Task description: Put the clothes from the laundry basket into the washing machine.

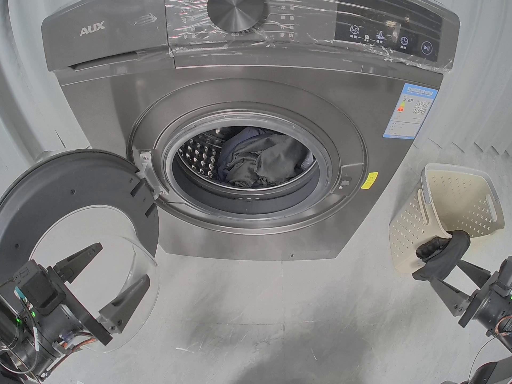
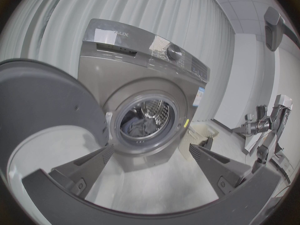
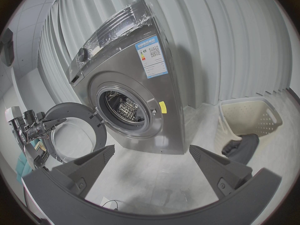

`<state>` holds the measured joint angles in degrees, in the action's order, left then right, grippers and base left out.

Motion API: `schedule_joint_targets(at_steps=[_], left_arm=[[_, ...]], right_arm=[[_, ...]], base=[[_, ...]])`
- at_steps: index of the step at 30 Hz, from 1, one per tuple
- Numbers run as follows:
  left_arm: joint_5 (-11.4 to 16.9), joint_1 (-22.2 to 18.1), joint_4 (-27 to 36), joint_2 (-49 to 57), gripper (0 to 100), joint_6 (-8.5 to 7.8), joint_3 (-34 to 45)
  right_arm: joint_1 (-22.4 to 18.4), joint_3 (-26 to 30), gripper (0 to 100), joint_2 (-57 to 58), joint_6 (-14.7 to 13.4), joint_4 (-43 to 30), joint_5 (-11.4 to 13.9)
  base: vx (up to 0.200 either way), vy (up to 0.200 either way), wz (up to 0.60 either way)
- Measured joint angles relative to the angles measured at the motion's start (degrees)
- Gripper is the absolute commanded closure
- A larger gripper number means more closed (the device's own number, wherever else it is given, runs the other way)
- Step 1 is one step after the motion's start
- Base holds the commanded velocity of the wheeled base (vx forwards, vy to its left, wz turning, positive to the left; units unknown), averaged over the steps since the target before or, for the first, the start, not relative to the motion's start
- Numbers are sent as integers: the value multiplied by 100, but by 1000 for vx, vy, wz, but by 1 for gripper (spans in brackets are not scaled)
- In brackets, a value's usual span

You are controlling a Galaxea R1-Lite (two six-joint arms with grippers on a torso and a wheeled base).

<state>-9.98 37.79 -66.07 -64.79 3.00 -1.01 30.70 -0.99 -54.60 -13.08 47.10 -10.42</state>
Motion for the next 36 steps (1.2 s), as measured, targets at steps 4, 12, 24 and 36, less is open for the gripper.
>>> schedule_joint_targets(at_steps=[4, 12, 24, 36], left_arm=[[5, -205, 974, 567, 0, -7, 2], [162, -866, 2749, 2317, 0, 96, 2], [1031, -2004, 4610, 4562, 0, 215, 2], [1326, -2768, 5984, 5692, 0, 135, 0]], right_arm=[[-361, -2, 0, 662, 134, -556, 28], [-1259, 0, 0, 1766, 455, -1323, 85], [-2291, 0, 0, 3510, 707, -3049, 391], [-2814, 0, 0, 4902, 1197, -4358, 435]], base=[[-200, 0, 0], [0, 0, 0], [0, -183, 0], [0, -167, 0]])
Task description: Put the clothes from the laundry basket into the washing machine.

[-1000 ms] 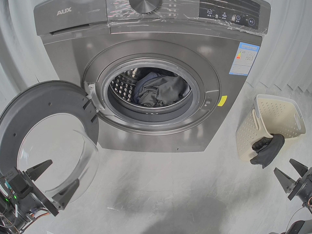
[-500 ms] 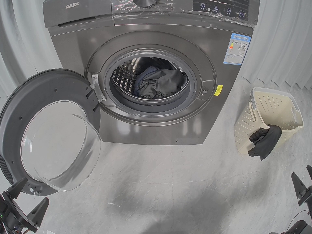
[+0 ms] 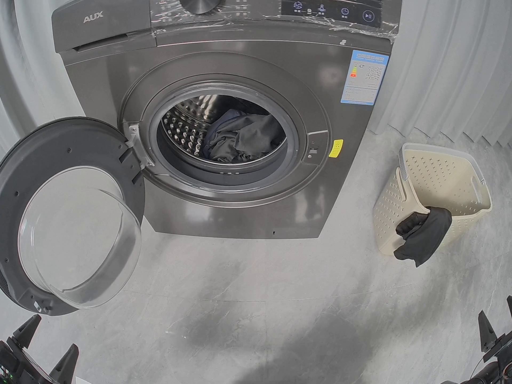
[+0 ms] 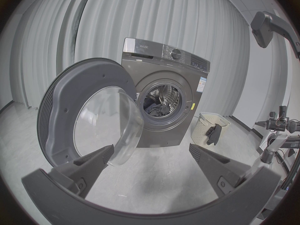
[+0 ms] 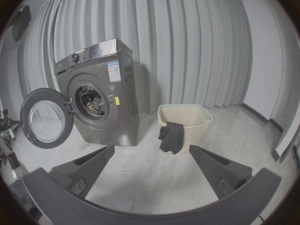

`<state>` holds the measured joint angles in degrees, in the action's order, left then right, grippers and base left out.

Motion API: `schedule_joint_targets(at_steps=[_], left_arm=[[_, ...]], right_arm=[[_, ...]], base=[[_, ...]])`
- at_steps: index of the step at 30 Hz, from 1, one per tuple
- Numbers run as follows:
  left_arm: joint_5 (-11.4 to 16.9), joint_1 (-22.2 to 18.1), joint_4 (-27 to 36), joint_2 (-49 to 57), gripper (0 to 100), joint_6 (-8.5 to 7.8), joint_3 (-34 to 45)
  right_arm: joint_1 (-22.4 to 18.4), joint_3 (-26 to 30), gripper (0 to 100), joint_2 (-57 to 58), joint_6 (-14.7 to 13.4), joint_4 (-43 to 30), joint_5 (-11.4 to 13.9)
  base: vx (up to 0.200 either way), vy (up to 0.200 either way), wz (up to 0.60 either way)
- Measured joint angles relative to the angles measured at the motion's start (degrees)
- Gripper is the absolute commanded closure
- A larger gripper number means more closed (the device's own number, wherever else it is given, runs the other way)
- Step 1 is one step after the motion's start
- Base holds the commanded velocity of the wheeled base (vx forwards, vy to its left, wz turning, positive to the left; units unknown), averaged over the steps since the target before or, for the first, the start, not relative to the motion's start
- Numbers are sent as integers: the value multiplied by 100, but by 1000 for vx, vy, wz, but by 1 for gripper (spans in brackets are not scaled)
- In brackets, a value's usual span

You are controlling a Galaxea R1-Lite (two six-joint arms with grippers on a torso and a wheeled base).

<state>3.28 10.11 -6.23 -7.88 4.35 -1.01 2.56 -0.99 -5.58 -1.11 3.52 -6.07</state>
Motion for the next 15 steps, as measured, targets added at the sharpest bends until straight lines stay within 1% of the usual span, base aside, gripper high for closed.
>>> schedule_joint_targets(at_steps=[2, 4, 5, 6, 8, 9, 10, 13, 15], left_arm=[[6, -61, 88, 91, 0, -15, 0], [-30, -124, 115, 149, 0, -30, 0], [-85, -182, 130, 182, 0, -33, 0], [-126, -217, 145, 197, 0, -37, 0], [-271, -355, 169, 229, 0, -52, 0], [-344, -438, 178, 247, 0, -63, 0], [-366, -484, 183, 256, 0, -69, 0], [-401, -573, 202, 284, 0, -113, 0], [-307, -669, 211, 341, 0, -127, 0]], right_arm=[[-96, 0, 0, 162, 206, -16, 17], [-155, 0, 0, 261, 234, -46, 137], [-172, 0, 0, 316, 195, -126, 325], [-188, 0, 0, 339, 179, -196, 463], [-218, 0, 0, 391, 182, -343, 809], [-226, 0, 0, 413, 189, -382, 924], [-226, 0, 0, 424, 184, -401, 959], [-245, 0, 0, 457, 144, -393, 959], [-254, 0, 0, 468, 143, -388, 962]], base=[[0, 0, 0], [0, 0, 0], [0, 0, 0], [0, 0, 0], [0, 0, 0], [0, 0, 0], [0, 0, 0], [0, -200, 0], [0, -200, 0]])
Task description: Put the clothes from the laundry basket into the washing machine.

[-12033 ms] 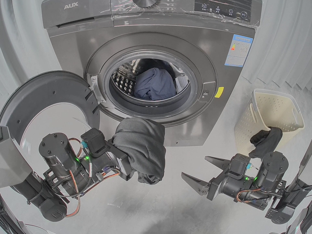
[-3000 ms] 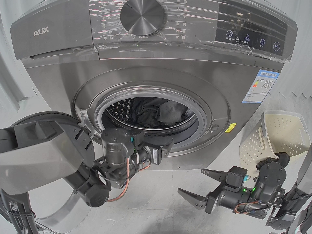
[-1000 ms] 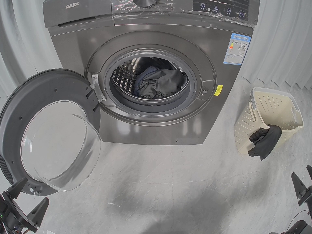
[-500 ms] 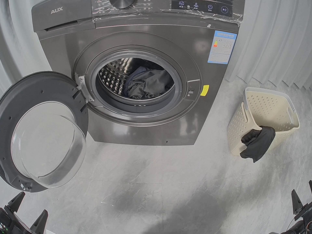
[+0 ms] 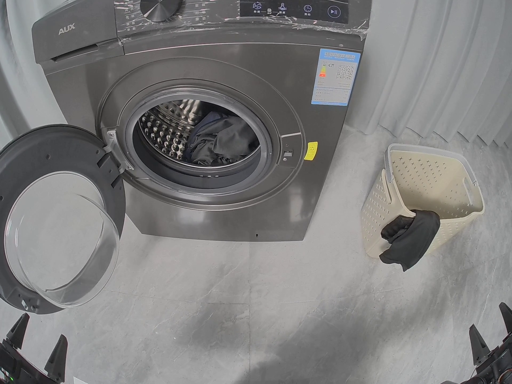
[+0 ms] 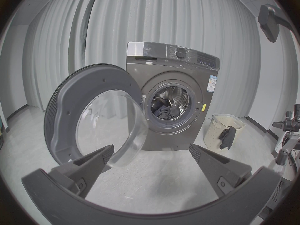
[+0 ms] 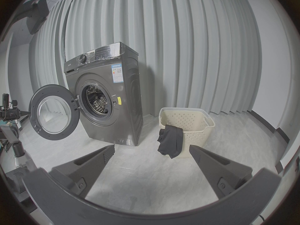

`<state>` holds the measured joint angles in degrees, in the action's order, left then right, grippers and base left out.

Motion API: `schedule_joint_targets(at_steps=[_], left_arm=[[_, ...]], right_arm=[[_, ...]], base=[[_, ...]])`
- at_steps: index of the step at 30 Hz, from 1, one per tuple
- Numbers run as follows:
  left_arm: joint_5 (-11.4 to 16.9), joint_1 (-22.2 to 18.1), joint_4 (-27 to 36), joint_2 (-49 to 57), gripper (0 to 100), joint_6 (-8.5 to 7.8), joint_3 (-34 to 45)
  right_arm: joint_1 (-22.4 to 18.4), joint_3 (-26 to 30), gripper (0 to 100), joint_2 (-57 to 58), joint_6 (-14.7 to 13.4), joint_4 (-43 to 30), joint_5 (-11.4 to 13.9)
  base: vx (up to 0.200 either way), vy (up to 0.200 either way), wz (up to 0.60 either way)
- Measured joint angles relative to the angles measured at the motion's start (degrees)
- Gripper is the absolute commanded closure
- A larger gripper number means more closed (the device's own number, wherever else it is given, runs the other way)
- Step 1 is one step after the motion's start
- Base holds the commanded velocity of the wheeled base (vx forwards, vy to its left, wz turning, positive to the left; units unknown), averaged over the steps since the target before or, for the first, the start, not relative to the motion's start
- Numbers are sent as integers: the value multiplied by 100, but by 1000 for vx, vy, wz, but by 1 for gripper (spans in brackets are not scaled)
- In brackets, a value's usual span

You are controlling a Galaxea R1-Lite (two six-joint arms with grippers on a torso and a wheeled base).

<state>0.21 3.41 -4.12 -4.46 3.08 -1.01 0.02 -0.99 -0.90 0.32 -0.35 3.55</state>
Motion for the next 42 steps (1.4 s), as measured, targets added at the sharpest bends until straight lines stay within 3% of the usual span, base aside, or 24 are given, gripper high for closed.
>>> schedule_joint_targets(at_steps=[3, 5, 8, 11, 13, 15, 18, 20, 42], left_arm=[[406, -173, 0, 146, 0, 15, 0], [496, -247, 0, 229, 0, 9, 0], [302, -301, 2, 289, 0, -99, 0], [-154, -339, 45, 330, 0, -271, 0], [-300, -341, 78, 345, 0, -329, 0], [-272, -346, 177, 358, 0, -371, 0], [66, -351, 439, 372, 0, -366, 2], [149, -341, 467, 373, 0, -352, 0], [162, -332, 436, 375, 0, -308, 0]], right_arm=[[5, -2, 0, 16, 6, 0, -2], [-2, -2, 0, 20, 11, 0, -2], [0, -2, 0, 20, 15, 0, -2], [7, -2, 0, 22, 17, 0, -5], [7, -2, 0, 22, 17, 0, -5], [5, -2, 0, 22, 17, 0, -2], [5, -2, 0, 22, 20, -2, -5], [5, -2, 0, 22, 20, -2, -7], [5, -2, 0, 17, 20, 2, -5]], base=[[0, -200, 0], [0, -100, 0], [0, 0, 0], [0, 0, 0], [0, 0, 0], [0, 0, 0], [0, 0, 0], [0, 0, 0], [0, -182, 0]])
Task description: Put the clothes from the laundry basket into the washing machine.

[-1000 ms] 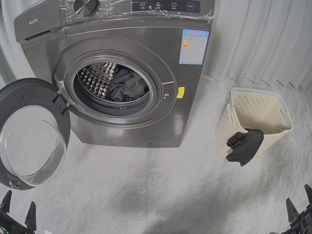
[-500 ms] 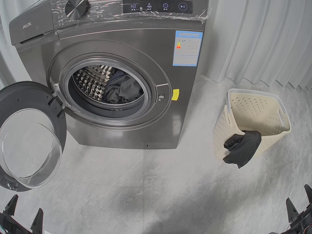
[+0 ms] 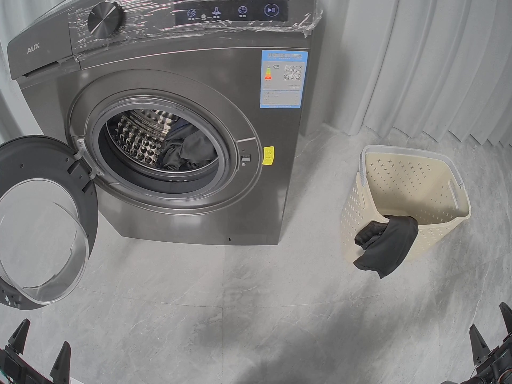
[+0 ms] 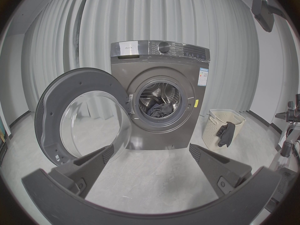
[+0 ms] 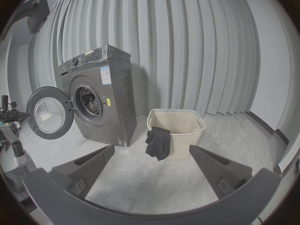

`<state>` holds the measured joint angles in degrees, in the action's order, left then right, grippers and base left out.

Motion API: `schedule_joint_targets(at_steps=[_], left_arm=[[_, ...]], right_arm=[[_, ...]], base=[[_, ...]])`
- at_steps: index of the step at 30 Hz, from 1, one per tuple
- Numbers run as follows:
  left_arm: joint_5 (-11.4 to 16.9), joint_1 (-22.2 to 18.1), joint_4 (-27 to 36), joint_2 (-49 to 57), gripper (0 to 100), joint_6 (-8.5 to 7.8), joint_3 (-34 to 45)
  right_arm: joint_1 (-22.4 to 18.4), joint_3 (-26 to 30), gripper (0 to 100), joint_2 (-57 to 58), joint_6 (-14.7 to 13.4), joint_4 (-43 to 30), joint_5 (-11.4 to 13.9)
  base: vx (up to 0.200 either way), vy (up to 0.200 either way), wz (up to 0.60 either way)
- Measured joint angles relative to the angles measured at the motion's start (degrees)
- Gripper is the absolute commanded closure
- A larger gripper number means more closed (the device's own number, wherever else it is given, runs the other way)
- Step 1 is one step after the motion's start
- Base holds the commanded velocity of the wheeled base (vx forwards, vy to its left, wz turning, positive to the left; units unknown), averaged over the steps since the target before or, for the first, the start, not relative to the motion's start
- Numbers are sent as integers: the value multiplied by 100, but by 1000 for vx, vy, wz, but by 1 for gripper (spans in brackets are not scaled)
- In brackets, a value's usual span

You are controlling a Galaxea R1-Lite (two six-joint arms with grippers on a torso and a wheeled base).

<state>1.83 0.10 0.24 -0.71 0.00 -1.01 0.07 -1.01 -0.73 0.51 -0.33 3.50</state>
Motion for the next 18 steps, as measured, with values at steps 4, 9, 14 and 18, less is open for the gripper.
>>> schedule_joint_targets(at_steps=[4, 9, 14, 18], left_arm=[[2, 0, 5, 0, 0, 10, 0], [2, -2, -2, -4, 0, -10, 0], [2, -10, 2, -4, 0, -16, 0], [0, -10, 7, -4, 0, -16, 0]], right_arm=[[0, 0, 0, -1, 0, 0, 0], [-5, 0, 0, -1, 0, -5, 0], [2, 0, 0, -4, 0, -2, 0], [-7, 0, 0, -4, -5, 1, -2]], base=[[0, -200, 0], [0, -200, 0], [0, -200, 0], [0, -100, 0]])
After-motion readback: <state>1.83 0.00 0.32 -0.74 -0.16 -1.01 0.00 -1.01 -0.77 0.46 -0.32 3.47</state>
